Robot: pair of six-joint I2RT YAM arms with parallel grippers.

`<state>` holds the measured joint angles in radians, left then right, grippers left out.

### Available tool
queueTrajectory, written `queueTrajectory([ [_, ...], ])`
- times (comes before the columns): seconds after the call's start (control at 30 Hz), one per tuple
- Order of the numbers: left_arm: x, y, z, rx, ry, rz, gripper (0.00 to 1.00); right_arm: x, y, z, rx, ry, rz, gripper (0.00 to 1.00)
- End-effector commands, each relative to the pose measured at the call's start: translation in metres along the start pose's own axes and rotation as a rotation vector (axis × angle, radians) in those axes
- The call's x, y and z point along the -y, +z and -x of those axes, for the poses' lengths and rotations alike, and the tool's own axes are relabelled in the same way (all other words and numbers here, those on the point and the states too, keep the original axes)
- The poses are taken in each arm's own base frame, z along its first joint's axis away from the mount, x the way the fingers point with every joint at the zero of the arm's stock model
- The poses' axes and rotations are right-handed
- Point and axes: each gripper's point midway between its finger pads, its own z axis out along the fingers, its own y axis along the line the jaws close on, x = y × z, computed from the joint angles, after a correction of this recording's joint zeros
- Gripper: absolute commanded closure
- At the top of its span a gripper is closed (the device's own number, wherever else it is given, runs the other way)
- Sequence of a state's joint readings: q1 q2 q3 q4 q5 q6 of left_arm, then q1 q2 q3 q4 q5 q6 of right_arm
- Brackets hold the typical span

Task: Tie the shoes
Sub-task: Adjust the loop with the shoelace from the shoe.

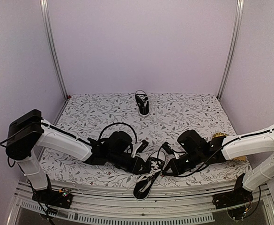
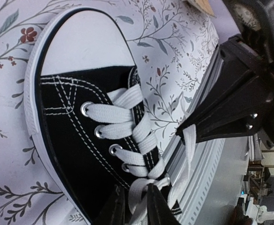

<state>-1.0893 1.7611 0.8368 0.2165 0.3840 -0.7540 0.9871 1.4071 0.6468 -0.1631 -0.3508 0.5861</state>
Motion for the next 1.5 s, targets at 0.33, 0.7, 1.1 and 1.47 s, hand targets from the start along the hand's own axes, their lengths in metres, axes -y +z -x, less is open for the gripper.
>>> queueTrajectory([
  [0.33, 0.014, -0.007, 0.012, 0.063, 0.040, 0.017, 1.00, -0.014, -0.012, 0.010, 0.040, -0.036, 0.050, 0.98],
  [0.7, 0.028, -0.030, 0.030, 0.139, 0.057, -0.011, 1.00, -0.036, -0.008, 0.020, 0.047, -0.058, 0.119, 0.98],
  [1.1, -0.007, -0.011, 0.006, 0.073, 0.004, 0.041, 0.70, -0.007, -0.003, -0.024, -0.043, 0.007, 0.058, 0.98],
  [1.47, -0.019, -0.052, -0.013, 0.171, -0.094, 0.080, 0.36, 0.012, -0.005, -0.050, -0.082, 0.065, 0.028, 0.98],
])
